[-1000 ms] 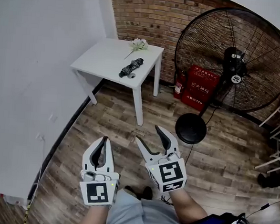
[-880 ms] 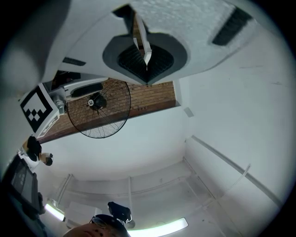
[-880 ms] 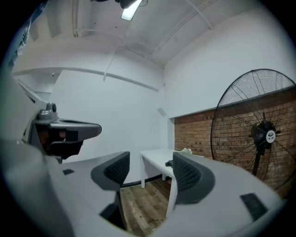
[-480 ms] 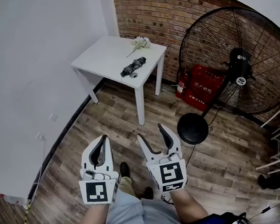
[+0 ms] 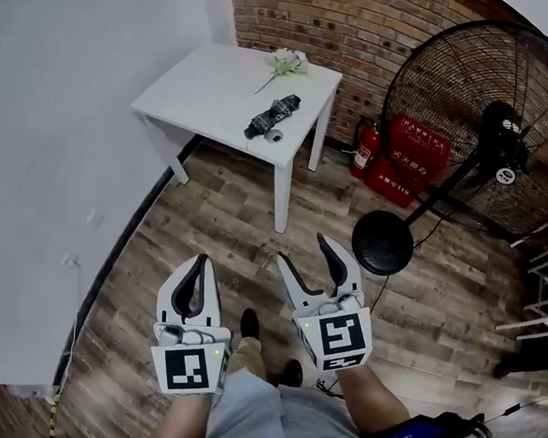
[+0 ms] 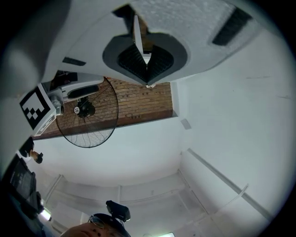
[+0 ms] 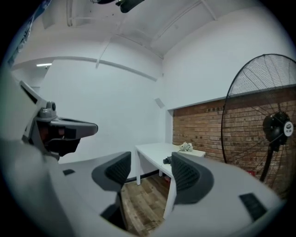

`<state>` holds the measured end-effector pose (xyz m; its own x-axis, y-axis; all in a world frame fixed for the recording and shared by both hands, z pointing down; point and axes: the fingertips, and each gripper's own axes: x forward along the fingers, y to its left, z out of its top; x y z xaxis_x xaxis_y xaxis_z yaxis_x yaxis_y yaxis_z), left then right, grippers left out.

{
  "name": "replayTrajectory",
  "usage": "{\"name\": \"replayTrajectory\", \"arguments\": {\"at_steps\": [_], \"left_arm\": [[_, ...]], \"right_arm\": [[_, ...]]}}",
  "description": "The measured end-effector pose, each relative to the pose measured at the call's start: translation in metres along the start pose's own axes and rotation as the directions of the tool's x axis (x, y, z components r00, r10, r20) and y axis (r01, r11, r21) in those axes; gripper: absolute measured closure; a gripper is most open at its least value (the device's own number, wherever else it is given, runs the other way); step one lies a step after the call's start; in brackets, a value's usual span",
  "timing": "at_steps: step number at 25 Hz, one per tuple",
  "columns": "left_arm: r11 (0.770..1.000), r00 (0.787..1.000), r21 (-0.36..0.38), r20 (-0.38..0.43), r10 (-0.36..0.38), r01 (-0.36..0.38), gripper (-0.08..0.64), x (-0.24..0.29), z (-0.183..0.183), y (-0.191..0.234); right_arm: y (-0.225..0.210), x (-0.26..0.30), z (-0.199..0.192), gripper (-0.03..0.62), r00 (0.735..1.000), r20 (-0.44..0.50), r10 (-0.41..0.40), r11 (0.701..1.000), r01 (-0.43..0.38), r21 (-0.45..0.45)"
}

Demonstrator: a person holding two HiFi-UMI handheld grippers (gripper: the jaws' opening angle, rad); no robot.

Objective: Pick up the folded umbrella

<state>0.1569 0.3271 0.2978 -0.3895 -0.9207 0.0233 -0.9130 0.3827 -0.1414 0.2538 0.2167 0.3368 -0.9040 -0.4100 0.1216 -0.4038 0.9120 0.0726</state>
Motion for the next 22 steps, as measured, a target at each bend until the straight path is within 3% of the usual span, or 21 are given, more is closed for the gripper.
{"name": "replayTrajectory", "arguments": {"at_steps": [5,11,22], "left_arm": [[1.000,1.000,-0.002,-0.025,-0.013,0.013,0.554,0.055,-0.023,0.045],[0.999,0.999,-0.002,-0.008,-0.034,0.034,0.554,0.112,-0.024,0.103],[0.998,0.994,0.020,0.085,-0.068,0.067,0.554,0.183,0.005,0.171]], "right_arm": [[-0.006,0.070,0.000,0.321,1.000,-0.006,-0.018,1.000,0.019,0.006],[-0.002,0.150,0.015,0.331,0.999,0.007,-0.041,0.999,0.041,0.003],[-0.011,0.229,0.064,0.344,0.991,0.066,-0.117,0.992,0.119,-0.030]]}}
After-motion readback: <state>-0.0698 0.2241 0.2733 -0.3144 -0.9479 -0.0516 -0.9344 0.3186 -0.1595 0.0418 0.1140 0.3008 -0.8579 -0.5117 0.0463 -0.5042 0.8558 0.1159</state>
